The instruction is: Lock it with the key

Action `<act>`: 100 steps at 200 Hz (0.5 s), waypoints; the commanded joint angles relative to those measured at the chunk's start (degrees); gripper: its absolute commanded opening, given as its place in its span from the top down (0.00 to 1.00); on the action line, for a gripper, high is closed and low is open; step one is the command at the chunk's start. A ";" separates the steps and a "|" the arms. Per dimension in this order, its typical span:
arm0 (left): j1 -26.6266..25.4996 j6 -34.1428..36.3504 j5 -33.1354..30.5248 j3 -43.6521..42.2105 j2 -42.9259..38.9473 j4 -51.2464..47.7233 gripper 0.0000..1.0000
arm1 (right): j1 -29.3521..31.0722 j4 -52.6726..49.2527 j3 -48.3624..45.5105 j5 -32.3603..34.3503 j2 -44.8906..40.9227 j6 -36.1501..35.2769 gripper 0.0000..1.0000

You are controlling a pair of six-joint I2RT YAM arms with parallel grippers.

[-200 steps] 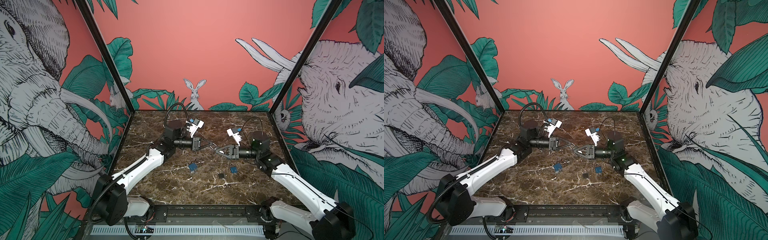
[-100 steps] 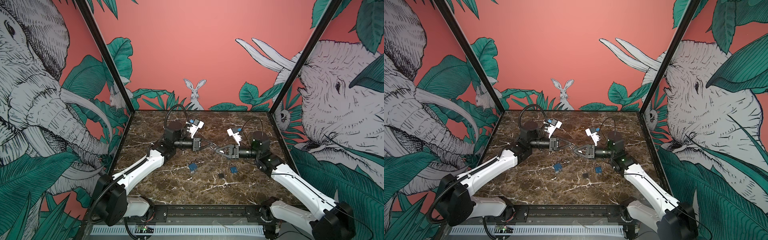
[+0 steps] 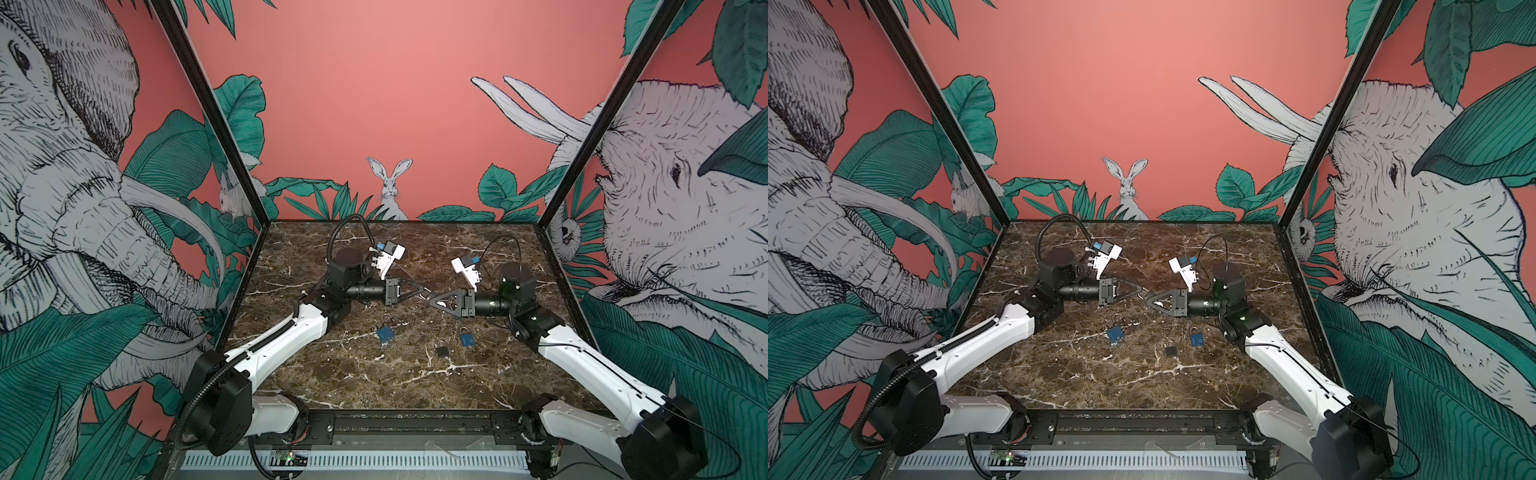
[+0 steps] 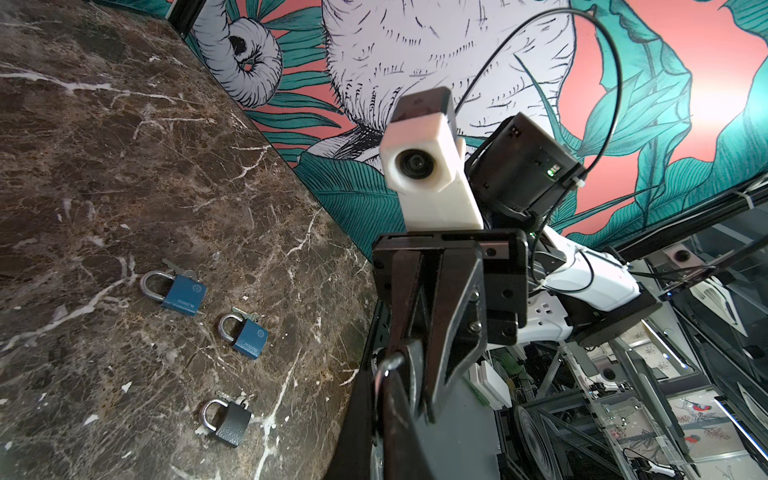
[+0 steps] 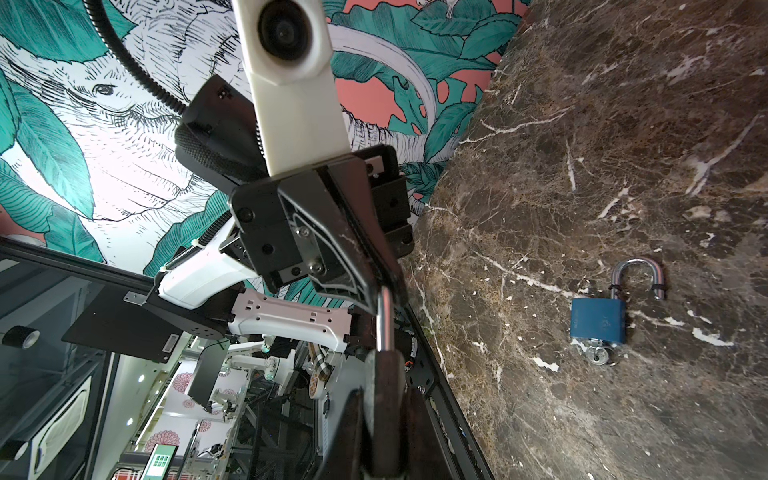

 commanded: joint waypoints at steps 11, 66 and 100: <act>-6.03 -0.74 3.08 -2.68 -0.17 -1.80 1.00 | 0.48 14.09 1.19 2.81 0.76 0.64 1.00; -8.12 -1.87 2.84 -3.04 1.03 0.64 1.00 | 0.51 16.00 0.66 3.40 2.70 0.59 1.00; -8.49 -1.90 2.28 -3.14 0.56 0.73 1.00 | 0.49 16.61 0.84 3.33 3.20 0.68 1.00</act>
